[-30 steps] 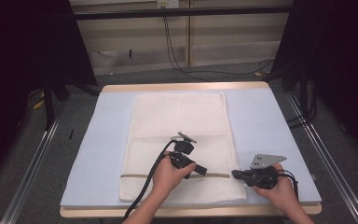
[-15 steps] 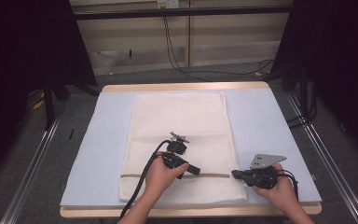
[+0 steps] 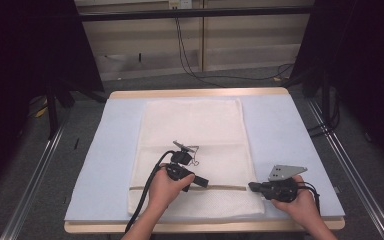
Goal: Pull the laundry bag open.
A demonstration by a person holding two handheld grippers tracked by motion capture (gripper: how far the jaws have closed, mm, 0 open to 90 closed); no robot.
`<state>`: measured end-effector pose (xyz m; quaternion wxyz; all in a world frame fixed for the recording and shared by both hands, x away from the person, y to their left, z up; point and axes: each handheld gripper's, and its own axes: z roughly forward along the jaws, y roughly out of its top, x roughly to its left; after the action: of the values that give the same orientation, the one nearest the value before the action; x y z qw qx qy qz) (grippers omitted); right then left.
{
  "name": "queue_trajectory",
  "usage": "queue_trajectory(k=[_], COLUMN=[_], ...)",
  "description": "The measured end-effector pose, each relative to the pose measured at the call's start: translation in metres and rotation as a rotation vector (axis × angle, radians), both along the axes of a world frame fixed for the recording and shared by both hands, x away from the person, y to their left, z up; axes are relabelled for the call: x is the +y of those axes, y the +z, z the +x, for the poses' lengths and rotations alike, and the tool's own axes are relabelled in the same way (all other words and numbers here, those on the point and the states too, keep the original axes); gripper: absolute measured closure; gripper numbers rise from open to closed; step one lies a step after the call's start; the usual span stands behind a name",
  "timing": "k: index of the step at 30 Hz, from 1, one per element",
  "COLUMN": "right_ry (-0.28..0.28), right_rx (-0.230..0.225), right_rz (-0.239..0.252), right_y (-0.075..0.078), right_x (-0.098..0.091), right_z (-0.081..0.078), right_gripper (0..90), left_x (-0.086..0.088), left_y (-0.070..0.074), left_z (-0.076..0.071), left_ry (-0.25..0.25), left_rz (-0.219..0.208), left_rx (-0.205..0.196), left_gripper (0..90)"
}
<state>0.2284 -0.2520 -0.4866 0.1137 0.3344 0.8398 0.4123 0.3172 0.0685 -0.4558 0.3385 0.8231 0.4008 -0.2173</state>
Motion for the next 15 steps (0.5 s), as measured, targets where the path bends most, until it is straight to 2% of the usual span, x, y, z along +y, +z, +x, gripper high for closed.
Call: queue_trajectory(k=[2, 3, 5, 6, 8, 11, 15], right_ry=[0.000, 0.001, 0.000, 0.000, -0.001, -0.001, -0.002], right_rx=[0.000, 0.000, 0.001, 0.000, 0.002, 0.001, 0.003], right_rz=[0.000, 0.000, 0.000, 0.000, 0.001, 0.001, 0.002], right_y=[0.000, 0.000, 0.000, 0.000, 0.000, 0.000, 0.000], right_x=[0.000, 0.000, 0.000, 0.000, 0.000, 0.000, 0.000], right_z=[0.000, 0.000, 0.000, 0.000, 0.000, 0.000, 0.000], right_gripper=[90.0, 90.0, 90.0, 90.0, 90.0, 90.0, 90.0], left_x=[0.002, 0.002, 0.004, 0.005, 0.008, 0.012, 0.016], left_y=[-0.001, -0.001, -0.001, -0.002, -0.001, 0.001, 0.000], left_z=[0.001, 0.000, 0.001, 0.000, 0.000, -0.001, -0.002], left_ry=[-0.011, 0.004, -0.006, -0.002, -0.004, 0.021, 0.021], left_rz=[0.000, 0.018, 0.017, -0.001, 0.014, 0.009, 0.005], left_rx=[-0.004, -0.008, -0.010, -0.002, -0.011, -0.010, -0.014], left_gripper=[87.7, 87.7, 87.7, 87.6, 87.6, 87.7, 87.6])
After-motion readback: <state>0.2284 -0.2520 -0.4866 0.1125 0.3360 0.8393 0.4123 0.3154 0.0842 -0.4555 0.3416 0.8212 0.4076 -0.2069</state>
